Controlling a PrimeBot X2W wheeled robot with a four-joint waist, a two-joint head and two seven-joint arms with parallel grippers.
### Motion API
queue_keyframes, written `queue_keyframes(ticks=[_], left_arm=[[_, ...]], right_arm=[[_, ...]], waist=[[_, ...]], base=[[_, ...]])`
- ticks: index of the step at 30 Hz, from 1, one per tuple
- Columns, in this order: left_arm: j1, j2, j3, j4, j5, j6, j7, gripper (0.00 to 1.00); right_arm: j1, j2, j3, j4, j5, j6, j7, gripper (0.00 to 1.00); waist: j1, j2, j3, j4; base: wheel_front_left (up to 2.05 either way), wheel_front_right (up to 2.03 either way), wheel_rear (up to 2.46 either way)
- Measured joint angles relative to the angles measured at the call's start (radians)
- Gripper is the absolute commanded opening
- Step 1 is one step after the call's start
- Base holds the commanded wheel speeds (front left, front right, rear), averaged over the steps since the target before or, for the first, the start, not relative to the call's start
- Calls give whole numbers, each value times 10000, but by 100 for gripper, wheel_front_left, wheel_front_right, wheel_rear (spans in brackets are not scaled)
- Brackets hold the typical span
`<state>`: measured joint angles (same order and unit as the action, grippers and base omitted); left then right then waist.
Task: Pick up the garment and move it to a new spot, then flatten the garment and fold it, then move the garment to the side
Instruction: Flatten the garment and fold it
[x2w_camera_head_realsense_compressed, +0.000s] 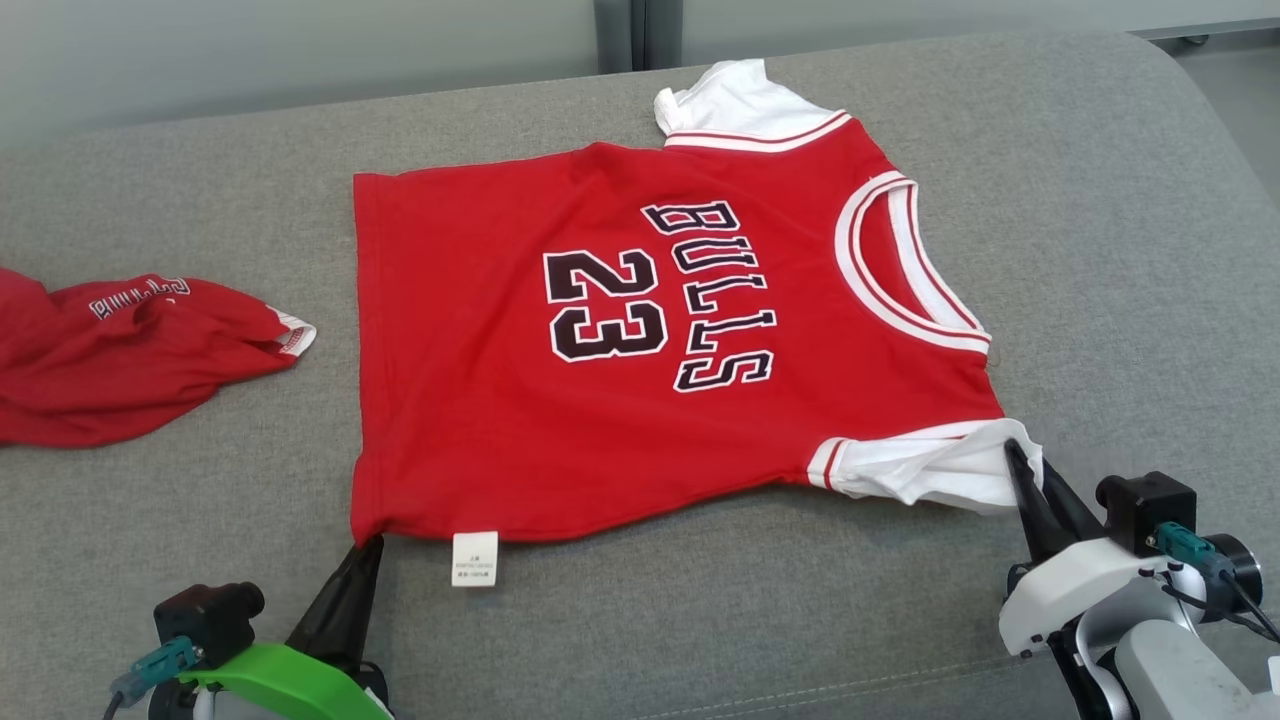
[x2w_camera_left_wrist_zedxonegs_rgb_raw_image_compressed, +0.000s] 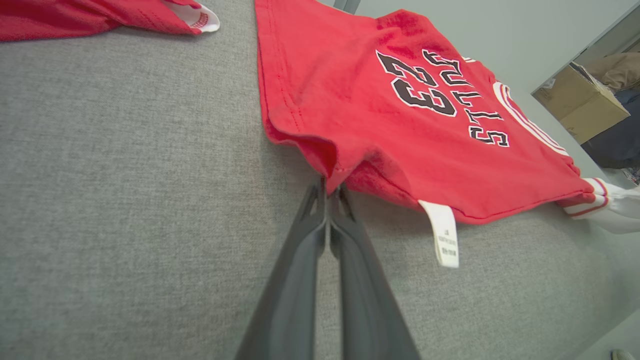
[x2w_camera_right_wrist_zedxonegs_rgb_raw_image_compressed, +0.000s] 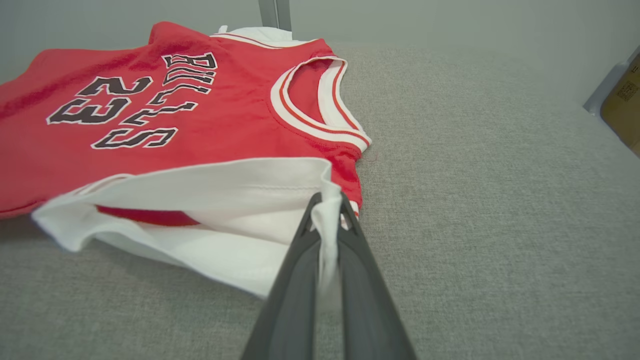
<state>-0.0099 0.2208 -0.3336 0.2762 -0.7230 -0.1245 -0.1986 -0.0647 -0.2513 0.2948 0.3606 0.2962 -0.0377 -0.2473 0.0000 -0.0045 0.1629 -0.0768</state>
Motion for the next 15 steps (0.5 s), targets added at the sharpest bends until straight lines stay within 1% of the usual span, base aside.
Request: queue_keyframes(ticks=[4, 8, 11, 15], left_arm=[[54, 219, -58, -215, -58, 0, 59, 0], [134, 332, -230, -665, -148, 0, 332, 0], [113, 698, -337, -1068, -148, 0, 690, 0], [-220, 1212, -616, -1753, -140, 0, 1304, 0]], right_arm=[[168, 19, -15, -167, 4, 0, 0, 0], [161, -19, -29, -487, 2, 13, 0, 0], [64, -104, -35, -694, -25, 25, 0, 0], [-362, -399, -67, -938, -150, 111, 0, 0]], waist=[[0, 0, 0, -4], [0, 0, 65, -15], [0, 0, 217, -16], [0, 0, 488, 38]], base=[[0, 0, 0], [0, 0, 0], [0, 0, 0], [0, 0, 0]])
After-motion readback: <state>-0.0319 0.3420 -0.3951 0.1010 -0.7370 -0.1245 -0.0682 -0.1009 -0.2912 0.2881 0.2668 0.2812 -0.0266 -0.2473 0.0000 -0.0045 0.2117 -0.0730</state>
